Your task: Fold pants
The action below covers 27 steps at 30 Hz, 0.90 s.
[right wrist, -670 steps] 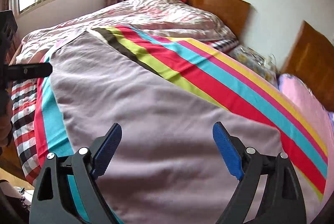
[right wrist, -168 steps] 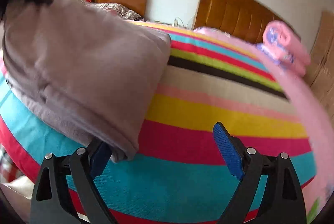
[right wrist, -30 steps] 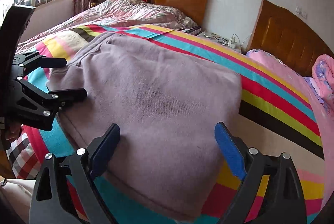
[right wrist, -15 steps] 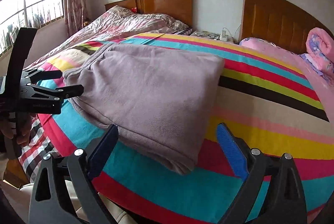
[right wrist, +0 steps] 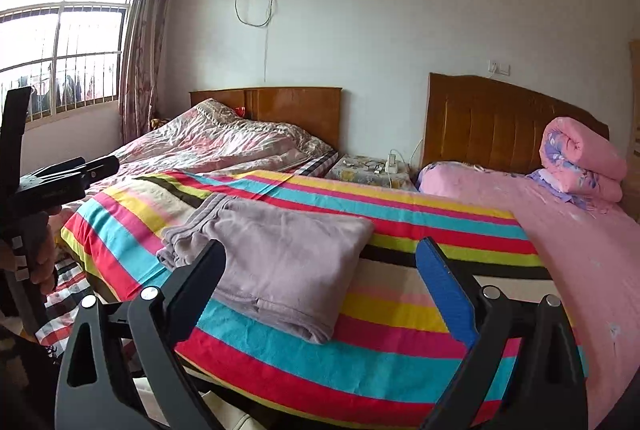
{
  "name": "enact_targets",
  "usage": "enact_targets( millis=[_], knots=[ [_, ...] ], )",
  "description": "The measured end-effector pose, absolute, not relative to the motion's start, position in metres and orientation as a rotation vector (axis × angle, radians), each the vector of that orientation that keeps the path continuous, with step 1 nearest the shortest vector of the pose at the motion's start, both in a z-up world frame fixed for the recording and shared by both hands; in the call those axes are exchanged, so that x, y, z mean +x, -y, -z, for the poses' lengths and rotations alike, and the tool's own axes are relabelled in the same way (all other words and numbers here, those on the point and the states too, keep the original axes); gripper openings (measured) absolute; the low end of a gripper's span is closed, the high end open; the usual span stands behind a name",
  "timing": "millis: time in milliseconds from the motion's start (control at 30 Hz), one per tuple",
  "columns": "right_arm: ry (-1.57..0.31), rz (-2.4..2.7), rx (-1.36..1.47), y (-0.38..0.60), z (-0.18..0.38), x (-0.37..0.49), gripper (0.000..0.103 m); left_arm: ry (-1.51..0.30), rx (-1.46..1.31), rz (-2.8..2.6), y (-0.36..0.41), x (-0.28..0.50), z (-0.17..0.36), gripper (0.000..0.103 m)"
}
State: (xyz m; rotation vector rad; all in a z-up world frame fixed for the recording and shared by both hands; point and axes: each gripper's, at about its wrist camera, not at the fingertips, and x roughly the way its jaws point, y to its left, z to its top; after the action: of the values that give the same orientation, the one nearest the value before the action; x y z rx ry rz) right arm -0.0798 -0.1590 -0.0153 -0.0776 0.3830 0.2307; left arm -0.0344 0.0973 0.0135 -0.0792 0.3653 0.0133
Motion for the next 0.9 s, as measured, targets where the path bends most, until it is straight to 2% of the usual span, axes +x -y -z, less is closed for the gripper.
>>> enact_targets(
  millis=[133, 233, 400, 900],
  knots=[
    [-0.538, -0.235, -0.060, 0.144, 0.065, -0.069, 0.093, -0.475, -0.044, -0.009, -0.078, -0.025, 0.023, 0.102],
    [-0.585, -0.249, -0.040, 0.141, 0.081, -0.066, 0.093, -0.537, -0.017, 0.017, -0.065, -0.021, 0.042, 0.102],
    [-0.521, -0.225, -0.058, 0.137, 0.072, -0.074, 0.093, -0.522, -0.005, 0.040, -0.057, -0.025, 0.047, 0.102],
    [-0.500, -0.181, -0.010, 0.149, 0.068, -0.070, 0.093, -0.503, -0.006, 0.048, -0.055, -0.030, 0.046, 0.102]
  ],
)
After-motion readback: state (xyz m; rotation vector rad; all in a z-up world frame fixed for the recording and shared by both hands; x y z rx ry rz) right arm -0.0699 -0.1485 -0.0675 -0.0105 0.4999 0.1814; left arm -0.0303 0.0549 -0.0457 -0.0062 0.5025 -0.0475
